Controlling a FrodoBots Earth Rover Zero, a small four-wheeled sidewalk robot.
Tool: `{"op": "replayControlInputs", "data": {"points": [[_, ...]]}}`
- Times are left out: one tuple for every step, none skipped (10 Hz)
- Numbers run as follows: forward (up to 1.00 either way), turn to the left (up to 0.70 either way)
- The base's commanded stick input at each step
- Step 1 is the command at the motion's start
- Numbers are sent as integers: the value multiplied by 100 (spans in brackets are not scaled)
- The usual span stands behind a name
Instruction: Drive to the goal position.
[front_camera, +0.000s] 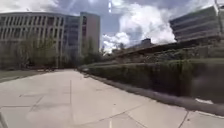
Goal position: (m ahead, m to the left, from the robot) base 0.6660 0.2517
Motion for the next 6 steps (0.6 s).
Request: {"op": "replayControlInputs", "data": {"points": [[70, 0], [70, 0], [70, 0], [70, 0], [70, 0], [70, 0]]}}
